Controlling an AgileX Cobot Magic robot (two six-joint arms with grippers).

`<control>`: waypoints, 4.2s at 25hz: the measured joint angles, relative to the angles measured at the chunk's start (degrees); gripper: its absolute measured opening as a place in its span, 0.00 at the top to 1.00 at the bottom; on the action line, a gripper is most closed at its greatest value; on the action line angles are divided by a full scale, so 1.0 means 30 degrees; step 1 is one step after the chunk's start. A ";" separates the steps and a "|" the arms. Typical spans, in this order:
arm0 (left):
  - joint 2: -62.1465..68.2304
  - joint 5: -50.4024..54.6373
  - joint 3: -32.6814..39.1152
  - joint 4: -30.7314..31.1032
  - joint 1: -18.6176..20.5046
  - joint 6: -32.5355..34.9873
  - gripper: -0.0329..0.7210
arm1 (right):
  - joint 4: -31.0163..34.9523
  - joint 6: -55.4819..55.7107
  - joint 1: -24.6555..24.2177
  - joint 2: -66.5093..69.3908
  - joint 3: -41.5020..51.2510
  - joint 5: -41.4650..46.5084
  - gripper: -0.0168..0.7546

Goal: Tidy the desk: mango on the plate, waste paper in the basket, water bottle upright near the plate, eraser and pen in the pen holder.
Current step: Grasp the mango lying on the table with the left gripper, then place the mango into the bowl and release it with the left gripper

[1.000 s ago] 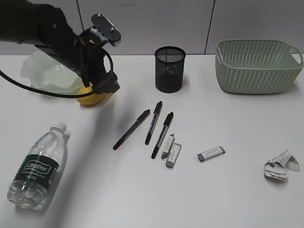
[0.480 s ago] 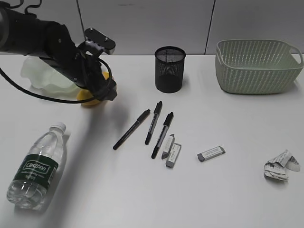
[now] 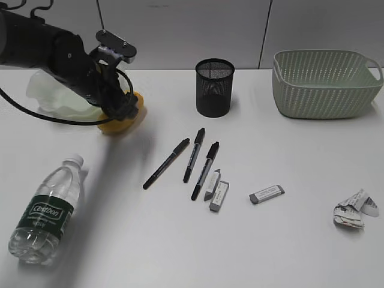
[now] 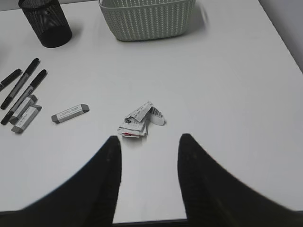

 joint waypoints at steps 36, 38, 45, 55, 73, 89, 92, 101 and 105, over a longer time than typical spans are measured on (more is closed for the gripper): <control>0.1519 -0.1157 -0.0035 -0.1103 0.0402 -0.0797 0.22 | 0.0000 0.0000 0.0000 0.0000 0.0000 0.0016 0.55; 0.1519 -0.1138 -0.0035 -0.1137 0.0402 -0.0797 0.25 | 0.0000 0.0000 0.0000 0.0000 0.0000 -0.0003 0.55; 0.1479 -0.0850 -0.0035 -0.1368 0.0402 -0.0797 0.25 | 0.0000 0.0000 0.0000 0.0000 0.0000 -0.0003 0.55; -0.2528 -0.2357 -0.0035 -0.2436 0.0815 -0.0797 0.25 | 0.0000 0.0000 0.0000 0.0000 0.0000 -0.0003 0.55; 0.1166 -0.4286 -0.0021 -0.2336 0.3788 -0.0838 0.25 | 0.0000 0.0000 0.0000 0.0000 0.0000 0.0017 0.55; 0.0447 0.0347 -0.0021 -0.2741 0.2106 -0.0856 0.25 | 0.0000 0.0000 0.0000 0.0000 0.0000 0.0000 0.55; 0.0402 0.0814 -0.0021 -0.2796 0.2082 -0.0856 0.25 | 0.0000 0.0000 0.0000 0.0000 0.0000 0.0000 0.55; -0.0293 0.1220 -0.0021 -0.2863 0.2082 -0.0856 0.11 | 0.0000 0.0000 0.0000 0.0000 0.0000 0.0002 0.55; -0.1926 0.0965 -0.0021 -0.2918 0.2082 -0.0856 0.08 | 0.0000 0.0000 0.0000 0.0000 0.0000 0.0002 0.55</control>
